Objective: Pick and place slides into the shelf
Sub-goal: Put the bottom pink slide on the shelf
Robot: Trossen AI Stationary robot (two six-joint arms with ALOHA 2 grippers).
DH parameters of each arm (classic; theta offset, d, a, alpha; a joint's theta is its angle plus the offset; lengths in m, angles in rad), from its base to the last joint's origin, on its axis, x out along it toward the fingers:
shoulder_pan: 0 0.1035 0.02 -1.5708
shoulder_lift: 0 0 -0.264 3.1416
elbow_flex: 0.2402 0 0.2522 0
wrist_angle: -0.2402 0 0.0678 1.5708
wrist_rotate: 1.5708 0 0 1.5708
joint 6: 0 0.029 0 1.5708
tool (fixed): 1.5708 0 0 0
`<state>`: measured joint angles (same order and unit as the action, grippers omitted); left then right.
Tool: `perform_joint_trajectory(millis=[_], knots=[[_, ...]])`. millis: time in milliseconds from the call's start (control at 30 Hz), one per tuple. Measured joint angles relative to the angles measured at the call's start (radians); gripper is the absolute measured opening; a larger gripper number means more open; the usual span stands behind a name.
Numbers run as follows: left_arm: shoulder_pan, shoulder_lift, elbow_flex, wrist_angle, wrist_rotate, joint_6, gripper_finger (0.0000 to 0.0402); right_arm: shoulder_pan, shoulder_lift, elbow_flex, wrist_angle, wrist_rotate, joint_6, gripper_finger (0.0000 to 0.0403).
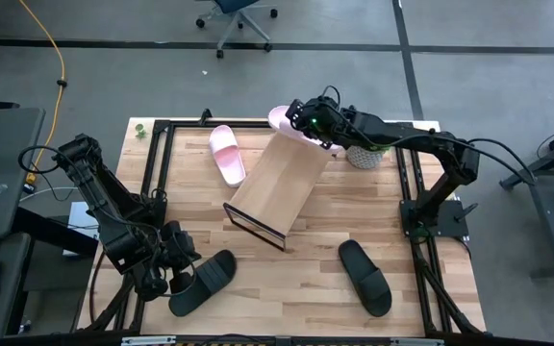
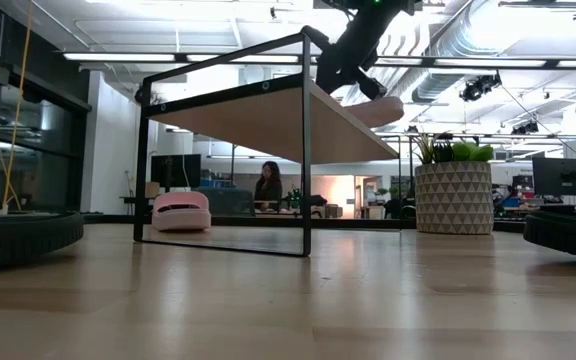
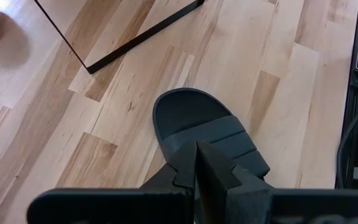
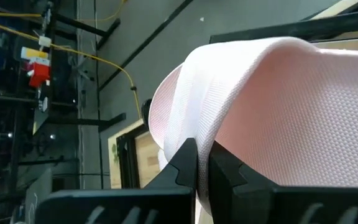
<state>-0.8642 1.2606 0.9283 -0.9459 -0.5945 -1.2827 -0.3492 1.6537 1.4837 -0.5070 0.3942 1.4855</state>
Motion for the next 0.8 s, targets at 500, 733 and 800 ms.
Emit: perform_joint_trajectory(millis=[500, 733, 800], knots=[[0.000, 0.000, 0.000, 0.003, 0.000, -0.004, 0.0001, -0.018, 0.012, 0.000, -0.091, -0.004, -0.003, 0.0000], [0.000, 0.000, 0.000, 0.001, 0.000, -0.004, 0.0001, -0.019, 0.018, 0.000, -0.085, 0.009, -0.005, 0.0000], [0.000, 0.000, 0.000, 0.001, 0.000, -0.004, 0.0001, -0.021, 0.027, 0.000, -0.072, 0.002, -0.005, 0.0000]])
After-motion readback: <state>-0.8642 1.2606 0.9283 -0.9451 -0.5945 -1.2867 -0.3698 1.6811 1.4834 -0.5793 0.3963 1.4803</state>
